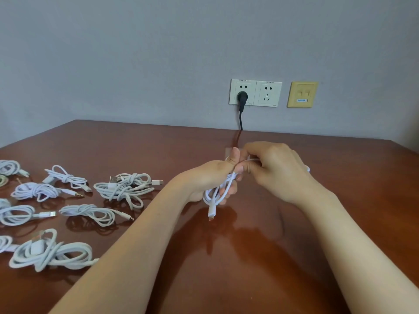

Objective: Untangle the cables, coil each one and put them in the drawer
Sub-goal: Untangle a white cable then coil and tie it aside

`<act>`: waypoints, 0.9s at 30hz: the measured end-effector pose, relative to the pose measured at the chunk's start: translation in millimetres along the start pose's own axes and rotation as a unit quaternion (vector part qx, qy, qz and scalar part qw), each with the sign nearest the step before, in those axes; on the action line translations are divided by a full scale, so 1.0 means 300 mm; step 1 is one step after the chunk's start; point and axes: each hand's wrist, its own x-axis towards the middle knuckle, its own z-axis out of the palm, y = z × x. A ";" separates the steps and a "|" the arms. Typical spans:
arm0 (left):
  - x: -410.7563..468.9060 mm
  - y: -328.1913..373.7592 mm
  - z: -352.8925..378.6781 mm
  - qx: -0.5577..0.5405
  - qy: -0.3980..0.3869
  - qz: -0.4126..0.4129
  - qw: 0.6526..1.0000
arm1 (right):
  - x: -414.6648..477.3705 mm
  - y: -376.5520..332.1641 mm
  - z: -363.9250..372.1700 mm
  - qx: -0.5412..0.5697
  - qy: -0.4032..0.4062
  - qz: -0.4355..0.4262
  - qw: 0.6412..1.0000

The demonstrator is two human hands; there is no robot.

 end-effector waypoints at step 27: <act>-0.025 0.011 0.006 -0.063 -0.118 -0.022 0.991 | 0.008 -0.015 0.022 0.227 0.097 0.005 0.969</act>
